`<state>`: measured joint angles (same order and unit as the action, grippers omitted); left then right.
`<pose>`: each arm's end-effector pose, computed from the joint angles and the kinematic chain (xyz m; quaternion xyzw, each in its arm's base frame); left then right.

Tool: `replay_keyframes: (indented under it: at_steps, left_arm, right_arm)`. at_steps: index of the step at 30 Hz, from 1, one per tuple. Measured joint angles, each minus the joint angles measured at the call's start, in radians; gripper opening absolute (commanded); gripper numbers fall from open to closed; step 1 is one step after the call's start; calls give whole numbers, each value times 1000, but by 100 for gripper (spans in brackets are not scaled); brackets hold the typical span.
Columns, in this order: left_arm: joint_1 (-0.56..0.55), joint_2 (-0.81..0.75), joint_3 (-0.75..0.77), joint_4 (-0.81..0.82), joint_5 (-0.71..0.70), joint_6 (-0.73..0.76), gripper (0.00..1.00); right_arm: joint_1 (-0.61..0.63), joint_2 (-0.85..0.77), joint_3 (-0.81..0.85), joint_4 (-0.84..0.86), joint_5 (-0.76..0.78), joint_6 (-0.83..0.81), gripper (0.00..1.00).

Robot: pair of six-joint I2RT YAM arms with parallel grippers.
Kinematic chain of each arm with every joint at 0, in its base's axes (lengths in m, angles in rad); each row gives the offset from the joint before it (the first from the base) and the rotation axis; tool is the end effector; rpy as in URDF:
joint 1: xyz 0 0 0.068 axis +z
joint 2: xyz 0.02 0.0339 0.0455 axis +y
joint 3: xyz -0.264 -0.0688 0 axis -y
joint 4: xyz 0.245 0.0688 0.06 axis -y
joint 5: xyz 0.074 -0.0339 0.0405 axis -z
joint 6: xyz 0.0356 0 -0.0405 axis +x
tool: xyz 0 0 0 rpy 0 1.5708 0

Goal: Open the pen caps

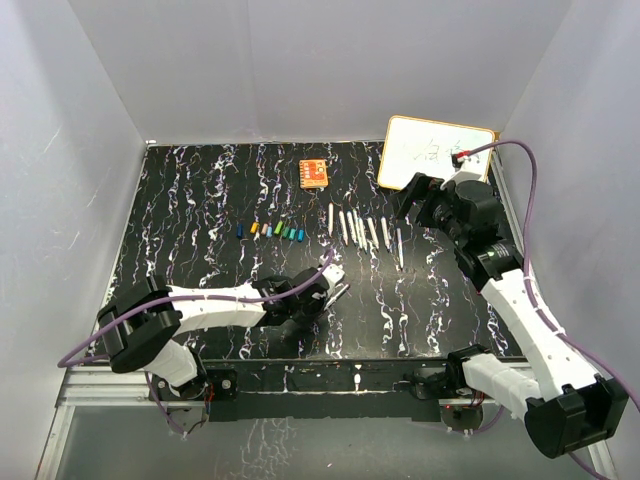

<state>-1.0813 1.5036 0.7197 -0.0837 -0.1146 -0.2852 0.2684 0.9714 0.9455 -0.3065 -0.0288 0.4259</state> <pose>0.1394 -0.2530 0.1630 0.3451 0.8717 -0.1754 0.3006 0.2129 0.0596 0.3494 0.0557 0.8124 0.2085 0.5417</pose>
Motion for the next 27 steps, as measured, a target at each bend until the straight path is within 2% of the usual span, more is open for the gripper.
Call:
replay_keyframes:
  at_steps: [6,12,19,27]
  left_arm:
    - [11,-10,0,-13,-10,-10,0]
    - [66,-98,-3,-29,-64,-53,0]
    - [157,-242,-26,56,-97,-128,0]
    - [179,-196,-26,208,-84,-191,0]
  right_arm:
    - [0,42,-8,17,-12,0,93]
    - [0,83,-26,31,-35,0,93]
    - [0,147,-55,87,-120,21,91]
    - [0,256,-119,211,-296,87,87]
